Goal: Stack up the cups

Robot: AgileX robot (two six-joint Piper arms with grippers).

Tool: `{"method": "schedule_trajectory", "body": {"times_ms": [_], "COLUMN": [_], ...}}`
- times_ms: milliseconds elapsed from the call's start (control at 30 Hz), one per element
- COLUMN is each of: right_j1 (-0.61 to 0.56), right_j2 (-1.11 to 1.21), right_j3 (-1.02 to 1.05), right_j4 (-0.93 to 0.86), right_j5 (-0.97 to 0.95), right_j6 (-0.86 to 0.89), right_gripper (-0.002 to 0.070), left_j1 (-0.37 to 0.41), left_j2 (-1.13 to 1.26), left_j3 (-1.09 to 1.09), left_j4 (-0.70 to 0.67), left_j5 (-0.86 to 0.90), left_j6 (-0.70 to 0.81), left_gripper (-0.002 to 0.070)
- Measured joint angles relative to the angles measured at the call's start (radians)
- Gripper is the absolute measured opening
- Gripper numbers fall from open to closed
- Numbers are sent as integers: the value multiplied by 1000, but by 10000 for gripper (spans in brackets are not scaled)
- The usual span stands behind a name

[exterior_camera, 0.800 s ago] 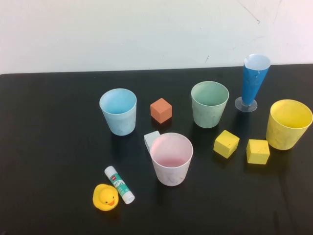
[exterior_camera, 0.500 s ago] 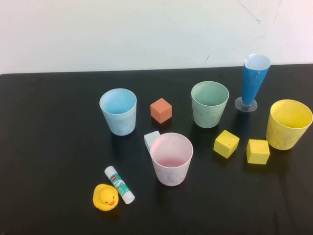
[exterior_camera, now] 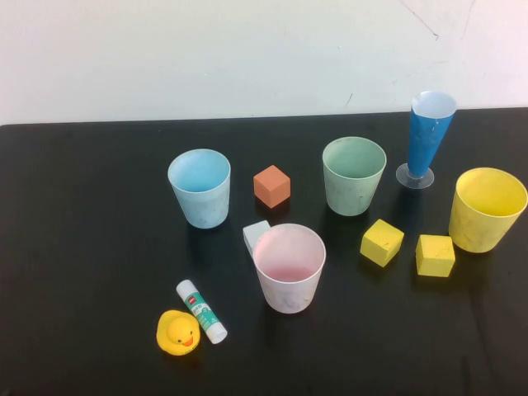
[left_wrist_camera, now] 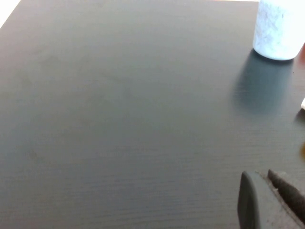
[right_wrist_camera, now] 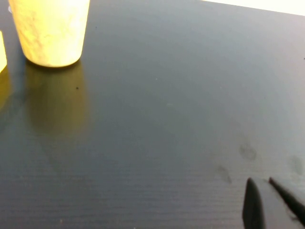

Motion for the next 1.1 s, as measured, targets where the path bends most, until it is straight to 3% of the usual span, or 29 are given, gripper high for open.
{"method": "schedule_trajectory", "body": {"times_ms": [467, 633, 800, 933, 1100], "right_j1": [0, 0, 0, 0, 0], "right_j2": [0, 0, 0, 0, 0], "right_j3": [0, 6, 6, 6, 6], "right_j4": [0, -2, -29, -44, -44], "right_j5": [-3, -65, -291, -578, -864], "right_j6": [0, -2, -2, -23, -30], "right_gripper": [-3, -3, -3, -3, -3], "left_j1": [0, 0, 0, 0, 0], "left_j2": [0, 0, 0, 0, 0], "left_j3": [0, 2, 2, 2, 2], "left_j4": [8, 12, 12, 33, 41], "left_j5": [-5, -86, -352, -566, -714], "left_j6": [14, 14, 15, 63, 76], "left_gripper": [0, 0, 0, 0, 0]}}
